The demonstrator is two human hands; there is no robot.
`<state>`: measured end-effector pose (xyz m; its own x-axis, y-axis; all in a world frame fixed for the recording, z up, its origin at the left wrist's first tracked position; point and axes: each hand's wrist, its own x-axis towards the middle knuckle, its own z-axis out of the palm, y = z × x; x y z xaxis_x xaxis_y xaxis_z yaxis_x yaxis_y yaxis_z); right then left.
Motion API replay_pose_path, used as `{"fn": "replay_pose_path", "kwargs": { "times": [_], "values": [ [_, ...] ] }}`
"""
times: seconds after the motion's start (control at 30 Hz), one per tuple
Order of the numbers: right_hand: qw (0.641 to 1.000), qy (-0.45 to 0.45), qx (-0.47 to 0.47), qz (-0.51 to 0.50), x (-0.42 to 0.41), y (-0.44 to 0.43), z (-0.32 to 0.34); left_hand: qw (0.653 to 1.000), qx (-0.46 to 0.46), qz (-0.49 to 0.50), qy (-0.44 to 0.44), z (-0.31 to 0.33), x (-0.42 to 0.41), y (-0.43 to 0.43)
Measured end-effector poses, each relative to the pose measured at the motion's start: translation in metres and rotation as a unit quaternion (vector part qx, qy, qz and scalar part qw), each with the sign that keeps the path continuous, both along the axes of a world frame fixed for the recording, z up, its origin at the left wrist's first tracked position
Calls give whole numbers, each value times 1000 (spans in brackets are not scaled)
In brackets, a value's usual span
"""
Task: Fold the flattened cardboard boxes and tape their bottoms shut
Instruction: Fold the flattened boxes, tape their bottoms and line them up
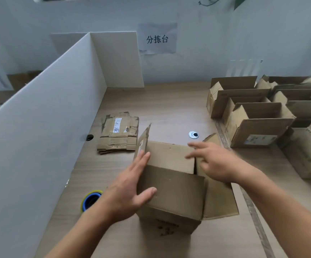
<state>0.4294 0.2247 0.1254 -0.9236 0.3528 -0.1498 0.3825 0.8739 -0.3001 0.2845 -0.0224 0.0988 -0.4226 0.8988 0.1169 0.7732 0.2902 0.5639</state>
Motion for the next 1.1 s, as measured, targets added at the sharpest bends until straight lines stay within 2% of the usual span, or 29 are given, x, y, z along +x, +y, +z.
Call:
{"fn": "replay_pose_path", "kwargs": {
  "times": [0.07,0.13,0.2,0.23,0.27,0.3,0.37,0.43,0.5,0.57,0.7,0.8,0.9,1.0,1.1],
  "values": [
    [981,167,-92,-26,1,-2,-6,999,-37,-28,4,-18,11,6],
    [944,278,-170,-54,0,-17,-13,995,-75,-55,40,-40,25,13],
    [856,370,-348,-95,-5,-36,-22,994,-50,-67,70,-58,31,20],
    [826,384,-396,-113,-8,-43,-30,996,-32,-58,57,-60,31,21],
    [828,371,-406,-111,-12,-48,-42,999,-13,-39,31,-61,29,19],
    [865,328,-367,-94,-16,-51,-55,1000,13,-21,17,-64,26,16],
    [943,249,-215,-54,-24,-52,-84,997,50,14,58,-71,21,6],
    [976,192,-101,-8,-33,-45,-93,993,32,59,95,-77,21,-3],
    [994,104,-30,-10,-40,-32,-86,990,10,97,99,-81,28,-10],
    [999,32,-31,-25,-44,-15,-80,990,-5,105,90,-85,34,-14],
    [997,-38,-46,-56,-48,7,-68,992,-18,82,94,-88,36,-9],
    [992,-100,28,-71,-48,-2,-54,993,18,76,91,-92,19,-4],
    [986,-116,97,-67,-35,-24,-56,990,37,92,98,-90,-7,-5],
    [992,-116,30,-43,-12,-31,-62,983,9,169,66,-84,-25,-17],
    [994,-77,-70,-39,-1,-26,-75,978,5,199,-66,-77,-32,-23]
  ]
}}
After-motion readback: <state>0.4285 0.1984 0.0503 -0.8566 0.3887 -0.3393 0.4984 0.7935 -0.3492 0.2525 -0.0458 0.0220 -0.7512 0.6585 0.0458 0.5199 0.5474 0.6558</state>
